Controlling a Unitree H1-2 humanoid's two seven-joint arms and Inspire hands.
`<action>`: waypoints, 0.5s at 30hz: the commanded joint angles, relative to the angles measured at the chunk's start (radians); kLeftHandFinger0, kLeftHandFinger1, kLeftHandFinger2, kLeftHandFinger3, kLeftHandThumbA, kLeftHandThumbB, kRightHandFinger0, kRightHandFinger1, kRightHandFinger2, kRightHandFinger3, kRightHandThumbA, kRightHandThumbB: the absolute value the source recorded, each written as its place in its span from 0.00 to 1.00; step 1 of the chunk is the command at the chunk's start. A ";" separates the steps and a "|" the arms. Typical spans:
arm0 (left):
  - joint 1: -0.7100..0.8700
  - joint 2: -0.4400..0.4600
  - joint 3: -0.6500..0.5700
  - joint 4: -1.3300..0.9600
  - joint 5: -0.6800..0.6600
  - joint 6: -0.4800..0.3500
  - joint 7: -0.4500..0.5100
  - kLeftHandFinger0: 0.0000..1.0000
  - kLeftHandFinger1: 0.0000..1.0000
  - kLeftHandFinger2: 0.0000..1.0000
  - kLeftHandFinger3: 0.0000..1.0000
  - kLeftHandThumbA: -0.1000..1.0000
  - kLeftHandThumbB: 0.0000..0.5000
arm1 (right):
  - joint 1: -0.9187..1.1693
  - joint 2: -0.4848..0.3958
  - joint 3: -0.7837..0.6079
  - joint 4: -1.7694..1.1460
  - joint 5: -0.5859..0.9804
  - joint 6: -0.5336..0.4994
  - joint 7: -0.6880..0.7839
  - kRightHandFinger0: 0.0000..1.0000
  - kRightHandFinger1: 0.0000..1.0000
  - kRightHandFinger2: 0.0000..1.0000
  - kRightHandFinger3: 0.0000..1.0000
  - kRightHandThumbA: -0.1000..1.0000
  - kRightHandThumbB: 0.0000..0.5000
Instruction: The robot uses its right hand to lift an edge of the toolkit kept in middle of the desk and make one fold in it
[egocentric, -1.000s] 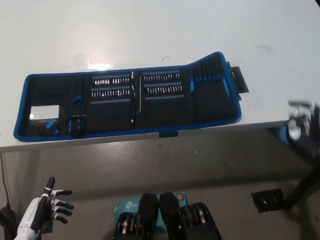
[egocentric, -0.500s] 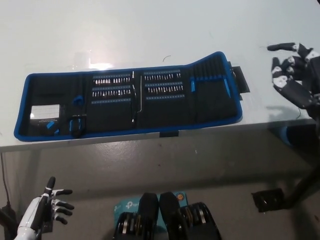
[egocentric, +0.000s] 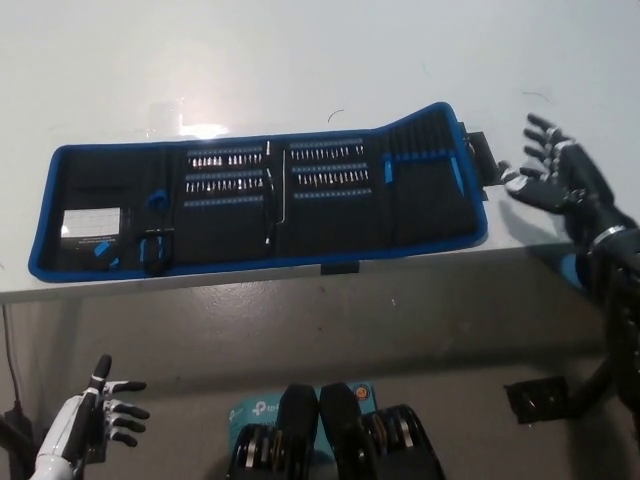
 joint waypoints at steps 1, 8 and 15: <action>-0.024 0.018 0.007 -0.016 -0.008 -0.003 -0.013 0.44 0.44 0.40 0.60 1.00 1.00 | -0.056 0.035 -0.009 0.017 -0.007 -0.002 -0.051 0.94 1.00 1.00 1.00 0.58 0.53; -0.021 0.026 0.012 -0.018 -0.004 -0.001 -0.012 0.40 0.43 0.42 0.60 1.00 1.00 | -0.042 0.120 -0.036 0.033 0.009 -0.021 -0.091 0.98 1.00 1.00 1.00 0.61 0.49; -0.019 0.023 0.013 -0.024 -0.005 0.002 -0.011 0.44 0.44 0.41 0.61 1.00 0.99 | -0.007 0.216 0.002 0.002 -0.027 0.002 -0.125 0.97 1.00 1.00 1.00 0.63 0.49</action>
